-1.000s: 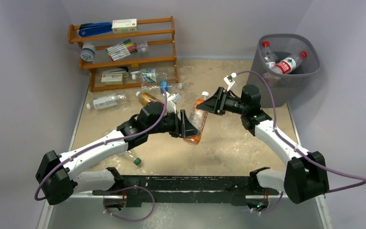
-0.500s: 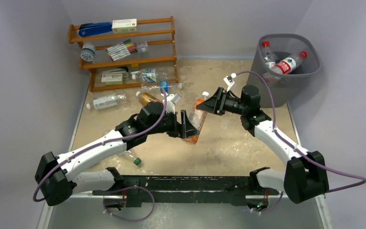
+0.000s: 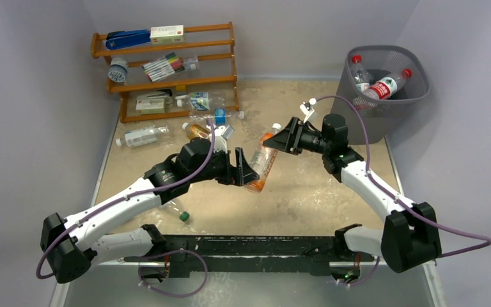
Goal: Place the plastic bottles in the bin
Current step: Place the plastic bottle in the trash bin.
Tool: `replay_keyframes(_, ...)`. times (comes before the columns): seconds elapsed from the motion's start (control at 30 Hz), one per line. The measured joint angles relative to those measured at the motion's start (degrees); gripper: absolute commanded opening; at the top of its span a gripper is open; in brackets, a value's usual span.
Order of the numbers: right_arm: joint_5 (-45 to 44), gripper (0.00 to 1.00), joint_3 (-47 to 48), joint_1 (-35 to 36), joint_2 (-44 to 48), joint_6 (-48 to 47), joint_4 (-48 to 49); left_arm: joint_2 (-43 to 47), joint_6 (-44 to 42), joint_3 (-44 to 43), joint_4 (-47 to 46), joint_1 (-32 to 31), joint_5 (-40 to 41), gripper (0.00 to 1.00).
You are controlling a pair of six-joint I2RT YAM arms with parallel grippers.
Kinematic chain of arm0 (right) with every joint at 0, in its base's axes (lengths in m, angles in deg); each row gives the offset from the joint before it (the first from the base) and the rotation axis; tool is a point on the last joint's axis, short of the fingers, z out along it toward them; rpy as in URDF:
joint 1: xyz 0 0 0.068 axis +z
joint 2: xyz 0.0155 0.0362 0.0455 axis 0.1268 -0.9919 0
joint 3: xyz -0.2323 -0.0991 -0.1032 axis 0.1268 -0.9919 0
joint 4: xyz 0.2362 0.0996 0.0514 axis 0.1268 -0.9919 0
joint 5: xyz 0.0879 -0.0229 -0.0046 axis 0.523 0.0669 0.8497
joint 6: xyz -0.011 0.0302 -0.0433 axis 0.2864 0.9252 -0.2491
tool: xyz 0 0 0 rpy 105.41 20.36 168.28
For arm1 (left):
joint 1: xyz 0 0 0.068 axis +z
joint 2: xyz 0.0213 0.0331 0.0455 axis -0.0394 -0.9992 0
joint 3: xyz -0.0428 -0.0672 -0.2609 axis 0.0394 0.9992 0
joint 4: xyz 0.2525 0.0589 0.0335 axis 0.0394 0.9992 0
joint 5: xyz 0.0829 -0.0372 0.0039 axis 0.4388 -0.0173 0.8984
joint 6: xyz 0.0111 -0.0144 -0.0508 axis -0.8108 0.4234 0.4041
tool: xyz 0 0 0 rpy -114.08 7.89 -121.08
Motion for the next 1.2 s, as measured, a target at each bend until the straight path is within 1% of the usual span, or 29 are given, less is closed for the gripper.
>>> replay_keyframes(0.1, -1.25, 0.52, 2.84, 0.0, -0.31, -2.14, -4.87, 1.03, -0.04, -0.24, 1.38, 0.02, 1.7, 0.8)
replay_keyframes(0.13, -1.68, 0.53, 5.22, 0.02, -0.87, -3.5, -7.34, 1.31, -0.04, -0.39, 1.55, 0.02, 2.1, 0.8)
replay_keyframes(0.2, -3.04, 0.53, 11.82, 0.0, -2.8, -6.67, -12.26, 1.99, -0.02, -1.14, 1.75, 0.07, 3.02, 0.8)
replay_keyframes(0.33, -5.73, 0.52, 25.44, -1.36, -6.1, -11.63, -18.95, 2.91, -0.07, -2.73, 2.6, 0.07, 3.98, 0.8)
replay_keyframes(0.43, -7.17, 0.52, 33.03, -4.02, -7.72, -15.06, -22.51, 3.72, -0.02, -2.84, 3.26, 0.07, 4.7, 0.8)
replay_keyframes(0.53, -8.46, 0.52, 38.01, -7.85, -9.46, -17.84, -26.12, 4.68, -0.02, -2.84, 3.61, 0.07, 5.25, 0.8)
replay_keyframes(0.67, -12.2, 0.53, 47.06, -12.66, -13.6, -21.75, -34.27, 5.68, -0.04, -2.89, 4.22, 0.07, 5.92, 0.8)
replay_keyframes(0.87, -22.38, 0.53, 72.78, -15.37, -22.25, -28.63, -47.1, 5.73, -0.07, -2.91, 5.53, 0.07, 6.4, 0.8)
replay_keyframes(0.97, -26.53, 0.54, 84.43, -17.66, -24.55, -30.91, -51.47, 5.79, -0.07, -2.91, 5.9, 0.07, 6.54, 0.8)
replay_keyframes(1.07, -30.29, 0.54, 93.39, -20.92, -26.32, -32.41, -54.21, 6.25, -0.07, -2.91, 6.25, 0.07, 6.6, 0.8)
replay_keyframes(1.13, -32.98, 0.54, 95.97, -22.95, -26.47, -33.11, -54.77, 6.69, -0.09, -2.91, 6.36, 0.07, 6.62, 0.8)
replay_keyframes(1.2, -35.15, 0.54, 95.62, -24.83, -25.73, -33.68, -55.08, 7.13, -0.35, -2.91, 6.64, 0.07, 6.75, 0.8)
